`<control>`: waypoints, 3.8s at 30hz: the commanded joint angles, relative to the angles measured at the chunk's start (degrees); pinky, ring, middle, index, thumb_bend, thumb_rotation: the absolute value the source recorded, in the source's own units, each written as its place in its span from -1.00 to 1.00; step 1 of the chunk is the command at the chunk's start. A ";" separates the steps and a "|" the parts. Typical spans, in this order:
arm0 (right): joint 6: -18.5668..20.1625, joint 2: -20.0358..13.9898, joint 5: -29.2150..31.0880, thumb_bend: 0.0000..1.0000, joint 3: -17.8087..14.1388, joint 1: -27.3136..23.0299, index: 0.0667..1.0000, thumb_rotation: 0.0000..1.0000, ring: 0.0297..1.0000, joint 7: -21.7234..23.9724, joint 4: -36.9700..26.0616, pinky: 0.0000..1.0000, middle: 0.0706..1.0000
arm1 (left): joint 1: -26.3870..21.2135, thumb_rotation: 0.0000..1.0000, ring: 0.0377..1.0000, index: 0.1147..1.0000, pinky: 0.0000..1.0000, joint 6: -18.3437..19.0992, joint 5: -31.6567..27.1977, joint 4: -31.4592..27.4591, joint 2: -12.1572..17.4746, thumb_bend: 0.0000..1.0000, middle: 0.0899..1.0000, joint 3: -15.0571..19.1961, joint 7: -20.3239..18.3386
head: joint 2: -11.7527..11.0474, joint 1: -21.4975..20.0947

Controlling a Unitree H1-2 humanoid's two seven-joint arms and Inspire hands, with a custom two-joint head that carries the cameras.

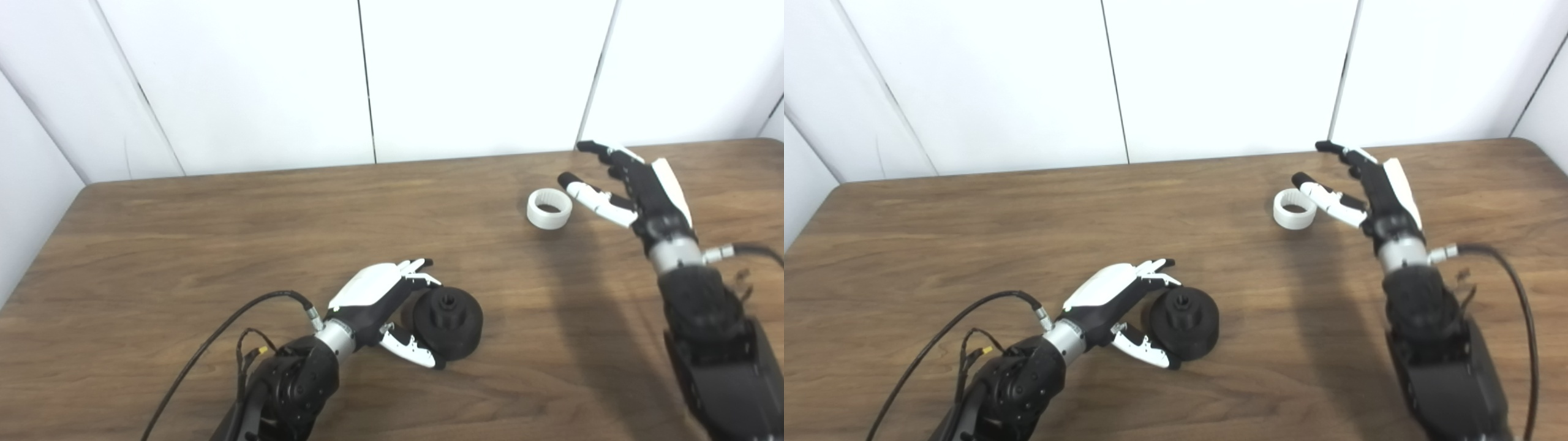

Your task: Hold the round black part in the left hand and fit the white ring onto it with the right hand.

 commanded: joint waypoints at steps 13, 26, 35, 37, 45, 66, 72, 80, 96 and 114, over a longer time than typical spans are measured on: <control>-5.25 -5.82 -9.74 0.74 7.89 -13.31 0.42 -0.34 1.00 5.05 14.99 0.85 0.91 | -0.32 -0.48 1.00 0.42 0.97 0.76 0.36 0.97 0.24 0.90 1.00 -0.09 0.20 | -0.18 0.08; -4.54 -6.42 -11.70 0.78 10.19 -15.72 0.38 -0.40 1.00 9.70 19.32 1.00 1.00 | -0.45 -0.48 1.00 0.42 0.96 0.22 0.24 1.55 0.47 0.90 1.00 -0.08 0.67 | -0.77 -0.12; -4.61 -6.28 -12.79 0.76 11.08 -15.67 0.42 -0.34 1.00 11.12 20.68 1.00 0.99 | -0.89 -0.50 1.00 0.43 0.96 0.16 -0.24 1.58 0.57 0.88 1.00 -0.05 0.62 | -0.93 -0.34; -5.19 -6.05 -12.70 0.76 11.10 -15.66 0.41 -0.35 1.00 10.98 21.28 1.00 0.99 | -0.97 -0.50 1.00 0.43 0.97 0.15 -0.28 1.54 0.58 0.88 1.00 -0.06 0.61 | -0.88 -0.19; -6.20 -5.14 -13.12 0.77 11.75 -15.47 0.41 -0.35 1.00 10.25 22.52 1.00 0.97 | -1.15 -0.49 1.00 0.43 0.97 -0.09 -0.27 1.77 0.61 0.88 1.00 -0.11 0.74 | -0.97 -0.16; -8.40 -3.06 -13.09 0.74 11.45 -14.92 0.41 -0.33 1.00 8.22 25.46 1.00 0.96 | -1.25 -0.47 1.00 0.42 0.97 0.14 0.31 1.39 0.47 0.88 1.00 -0.41 0.71 | -1.04 0.29; -8.50 -2.82 -13.26 0.67 11.11 -14.73 0.36 -0.40 1.00 7.27 25.29 1.00 0.93 | -1.23 -0.50 1.00 0.42 0.96 0.12 -0.09 1.31 0.27 0.88 0.99 -0.16 0.83 | -1.05 0.16; -9.75 -2.41 -12.89 0.58 10.21 -14.45 0.25 -0.56 1.00 4.63 25.72 0.96 0.86 | -1.35 -0.51 1.00 0.42 0.98 0.66 0.05 0.82 0.36 0.87 1.00 -0.25 0.43 | -1.00 0.10; -10.54 -2.09 -12.77 0.05 9.21 -13.75 -0.08 -0.70 0.99 3.09 25.51 0.89 0.84 | -1.07 -0.49 1.00 0.42 0.97 0.53 0.02 0.64 0.42 0.88 1.00 -0.31 0.56 | -0.84 0.05; -10.51 -2.93 -12.81 0.05 9.13 -13.09 -0.09 -0.70 0.96 4.74 21.46 0.82 0.80 | -1.35 -0.51 1.00 0.42 0.99 0.70 0.17 1.21 0.16 0.88 1.00 -0.53 0.57 | -1.05 0.20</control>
